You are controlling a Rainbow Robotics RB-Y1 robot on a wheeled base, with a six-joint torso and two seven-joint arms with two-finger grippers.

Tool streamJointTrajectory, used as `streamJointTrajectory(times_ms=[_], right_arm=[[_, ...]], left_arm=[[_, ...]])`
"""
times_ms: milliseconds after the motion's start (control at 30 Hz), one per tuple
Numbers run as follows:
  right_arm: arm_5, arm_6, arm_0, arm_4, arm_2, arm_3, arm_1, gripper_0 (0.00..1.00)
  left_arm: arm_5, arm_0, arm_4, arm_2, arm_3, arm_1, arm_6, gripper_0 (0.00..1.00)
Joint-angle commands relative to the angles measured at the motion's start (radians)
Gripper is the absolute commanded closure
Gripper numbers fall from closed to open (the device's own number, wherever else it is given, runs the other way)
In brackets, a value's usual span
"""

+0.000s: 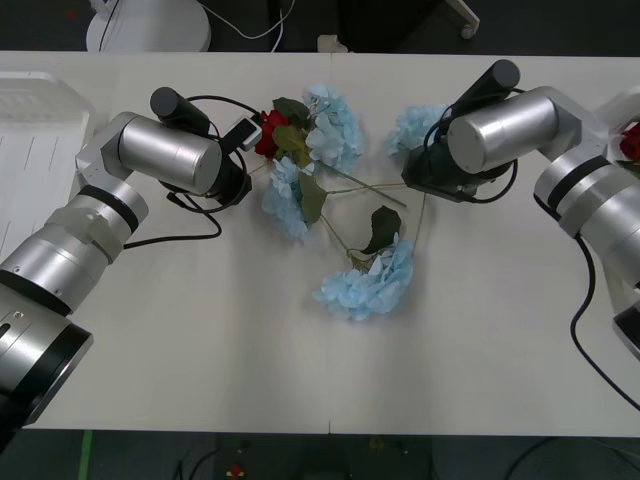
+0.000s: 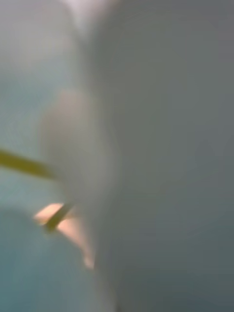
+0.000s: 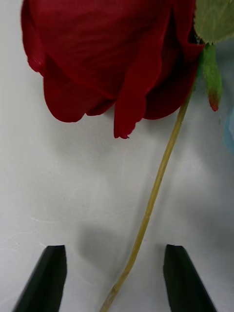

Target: Put the red flowers into the right box and the blue flowers into the left box

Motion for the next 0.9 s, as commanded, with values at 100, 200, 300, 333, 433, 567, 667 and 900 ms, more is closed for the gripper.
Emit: streamJointTrajectory(times_ms=[100,200,300,333,433,567,667,900], right_arm=[[0.026,0.361,-0.052,-0.142,-0.171,-0.056,-0.153,1.00],[0.033,0.508,-0.050,-0.209,-0.222,-0.091,-0.192,1.00],[0.013,0.606,-0.052,-0.292,-0.231,-0.145,-0.222,1.00],[0.000,0.631,-0.052,-0.332,-0.233,-0.169,-0.232,1.00],[-0.013,0.704,-0.052,-0.415,-0.233,-0.229,-0.252,1.00],[-0.043,0.790,-0.052,-0.561,-0.231,-0.277,-0.254,1.00],[-0.053,0.855,-0.053,-0.611,-0.231,-0.307,-0.248,1.00],[-0.070,0.925,-0.055,-0.752,-0.231,-0.389,-0.217,1.00]], left_arm=[[-0.024,0.023,-0.004,-0.011,-0.009,-0.025,-0.056,0.82],[-0.024,0.029,-0.004,-0.011,-0.009,-0.025,-0.055,0.84],[-0.038,0.042,-0.005,-0.011,-0.009,-0.025,-0.056,0.83],[-0.045,0.046,-0.005,-0.011,-0.009,-0.025,-0.055,0.83],[-0.050,0.052,-0.005,-0.011,-0.008,-0.025,-0.056,0.84],[-0.050,0.056,-0.005,-0.011,-0.008,-0.025,-0.055,1.00],[-0.042,0.059,-0.004,-0.011,-0.009,-0.022,-0.053,1.00],[0.063,0.060,0.023,-0.011,-0.072,0.001,-0.055,1.00]])
